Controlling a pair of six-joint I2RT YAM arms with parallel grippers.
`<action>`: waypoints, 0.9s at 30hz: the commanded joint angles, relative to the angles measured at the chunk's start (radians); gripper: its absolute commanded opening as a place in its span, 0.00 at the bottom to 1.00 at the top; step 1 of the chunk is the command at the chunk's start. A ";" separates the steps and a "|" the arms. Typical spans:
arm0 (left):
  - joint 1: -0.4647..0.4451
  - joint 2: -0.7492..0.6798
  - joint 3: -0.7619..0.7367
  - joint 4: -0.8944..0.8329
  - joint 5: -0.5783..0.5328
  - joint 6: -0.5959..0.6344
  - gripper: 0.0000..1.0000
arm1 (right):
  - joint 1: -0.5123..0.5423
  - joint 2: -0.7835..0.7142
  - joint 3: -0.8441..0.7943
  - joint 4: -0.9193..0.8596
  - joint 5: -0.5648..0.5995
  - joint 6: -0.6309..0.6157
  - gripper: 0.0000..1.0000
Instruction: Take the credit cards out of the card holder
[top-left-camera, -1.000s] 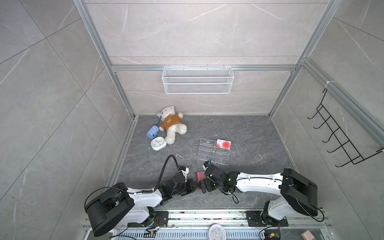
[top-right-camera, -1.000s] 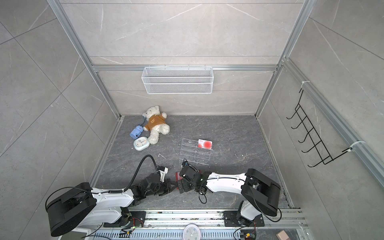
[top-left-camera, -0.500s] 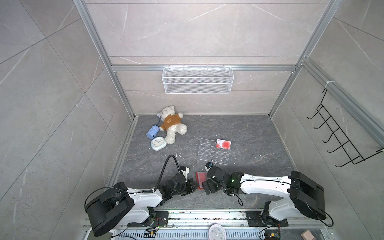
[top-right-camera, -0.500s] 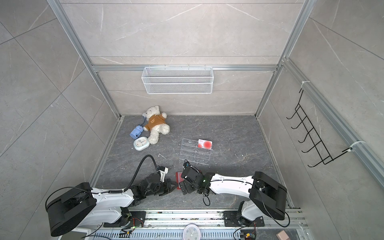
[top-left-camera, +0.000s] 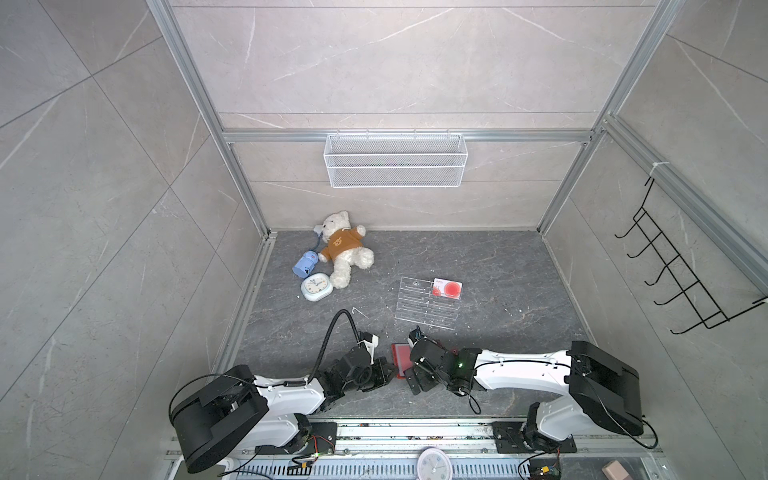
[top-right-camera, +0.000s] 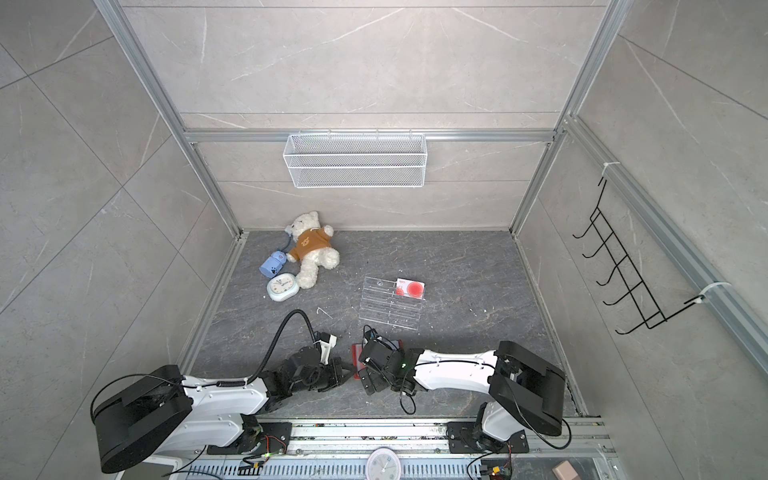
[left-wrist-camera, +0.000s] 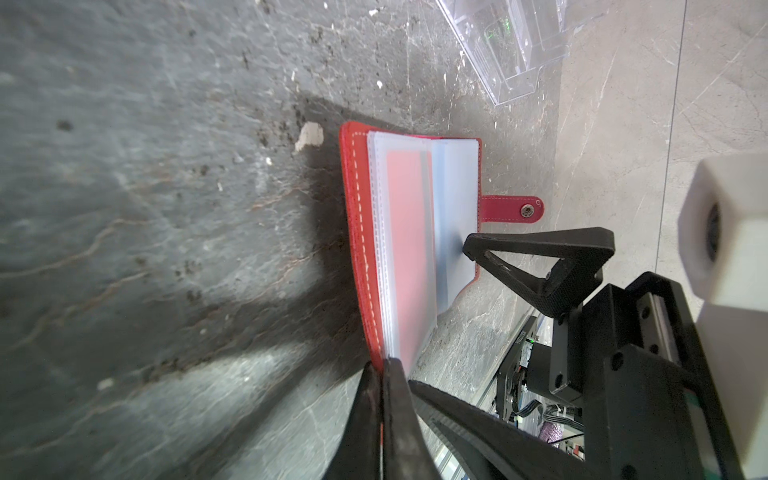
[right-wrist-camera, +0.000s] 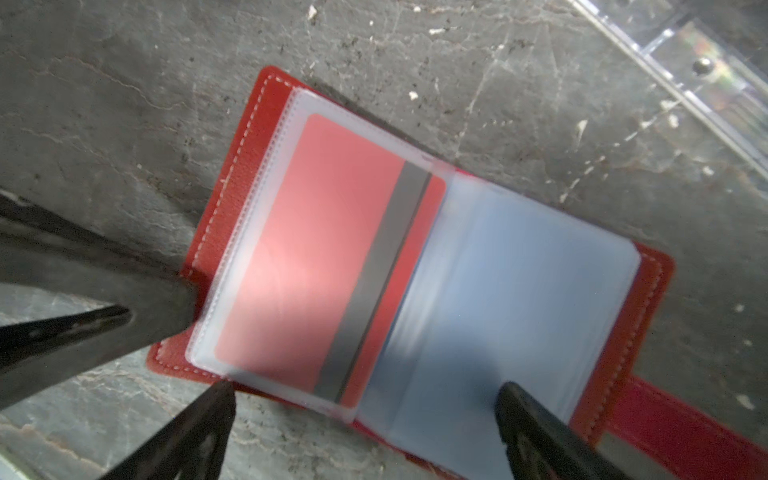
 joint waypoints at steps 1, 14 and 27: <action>-0.007 -0.016 0.018 0.035 0.006 0.013 0.00 | 0.007 0.024 0.018 -0.031 0.024 0.001 1.00; -0.008 -0.014 0.017 0.035 0.000 0.013 0.00 | 0.009 0.026 0.015 -0.019 0.009 0.003 1.00; -0.009 -0.012 0.017 0.036 -0.004 0.013 0.00 | 0.013 0.045 0.007 -0.009 -0.006 0.014 1.00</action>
